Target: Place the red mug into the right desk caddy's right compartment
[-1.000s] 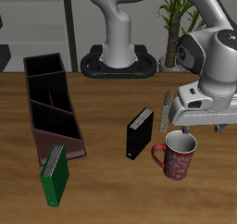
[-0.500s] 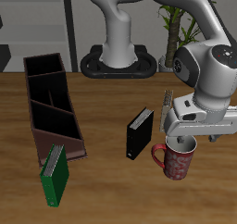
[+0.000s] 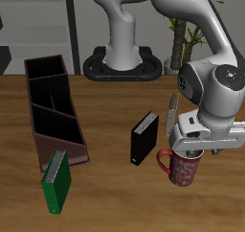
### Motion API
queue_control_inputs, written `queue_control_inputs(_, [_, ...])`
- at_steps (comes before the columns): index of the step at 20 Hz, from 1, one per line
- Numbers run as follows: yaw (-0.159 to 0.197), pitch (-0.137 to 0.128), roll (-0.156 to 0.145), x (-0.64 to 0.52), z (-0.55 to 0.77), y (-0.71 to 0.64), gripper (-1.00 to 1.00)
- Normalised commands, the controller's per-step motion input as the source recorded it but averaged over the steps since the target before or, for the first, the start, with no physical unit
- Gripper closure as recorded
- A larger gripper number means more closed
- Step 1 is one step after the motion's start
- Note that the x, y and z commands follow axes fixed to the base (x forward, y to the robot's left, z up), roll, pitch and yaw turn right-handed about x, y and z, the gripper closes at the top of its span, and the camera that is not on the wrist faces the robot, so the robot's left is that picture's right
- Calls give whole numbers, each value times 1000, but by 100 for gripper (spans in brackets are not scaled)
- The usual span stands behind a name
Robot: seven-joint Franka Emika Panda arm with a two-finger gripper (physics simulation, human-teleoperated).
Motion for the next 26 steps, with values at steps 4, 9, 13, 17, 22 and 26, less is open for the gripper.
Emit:
queue_control_inputs(4, [5, 12, 8, -34, -74, -19, 100])
queue_control_inputs(9, [11, -11, 1, 12, 8, -65, 100])
queue_control_inputs(13, [6, -57, 20, 51, 264, 57, 100])
queue_control_inputs(17, [-37, -86, 51, -183, 587, 92, 100])
queue_control_inputs(22, [6, -94, 24, -262, 795, -3, 100])
queue_control_inputs(26, [-2, -44, 2, -251, 668, -145, 100])
